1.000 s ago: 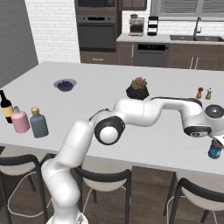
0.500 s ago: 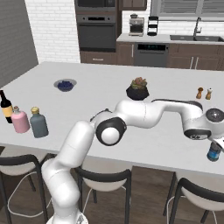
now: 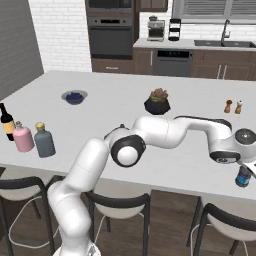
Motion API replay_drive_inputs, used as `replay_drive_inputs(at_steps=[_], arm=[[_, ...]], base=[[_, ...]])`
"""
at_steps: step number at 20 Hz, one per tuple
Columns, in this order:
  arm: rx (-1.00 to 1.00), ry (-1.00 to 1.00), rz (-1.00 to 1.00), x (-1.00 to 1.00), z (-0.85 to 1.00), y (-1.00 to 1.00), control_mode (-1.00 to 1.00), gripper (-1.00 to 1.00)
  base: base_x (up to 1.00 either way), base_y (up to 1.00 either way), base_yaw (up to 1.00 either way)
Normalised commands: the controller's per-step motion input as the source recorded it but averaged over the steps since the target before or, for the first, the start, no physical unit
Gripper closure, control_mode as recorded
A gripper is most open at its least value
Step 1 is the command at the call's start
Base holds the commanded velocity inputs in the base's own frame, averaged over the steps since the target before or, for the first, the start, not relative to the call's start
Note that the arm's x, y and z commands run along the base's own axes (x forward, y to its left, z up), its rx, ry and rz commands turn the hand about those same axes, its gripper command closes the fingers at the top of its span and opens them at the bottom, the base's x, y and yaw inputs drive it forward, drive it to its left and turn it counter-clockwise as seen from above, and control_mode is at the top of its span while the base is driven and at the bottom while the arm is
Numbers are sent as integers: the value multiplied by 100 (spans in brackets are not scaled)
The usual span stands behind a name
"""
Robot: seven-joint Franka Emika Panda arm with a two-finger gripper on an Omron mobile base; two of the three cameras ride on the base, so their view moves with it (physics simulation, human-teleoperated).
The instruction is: Move the plastic bottles in the middle to the plastics group, and the glass bottles in the middle to the glass group.
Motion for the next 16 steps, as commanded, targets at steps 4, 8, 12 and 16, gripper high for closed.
replay_drive_inputs(at_steps=[4, 8, 12, 16], arm=[[0, 0, 1, 0, -24, 0, -100, 100], [0, 0, 0, 6, -1, 0, -100, 100], [0, 0, 0, 20, 7, -1, -100, 100], [0, 0, 0, 18, 5, 0, -100, 100]], base=[[0, 0, 0], [0, 0, 0], [0, 0, 0], [0, 0, 0]])
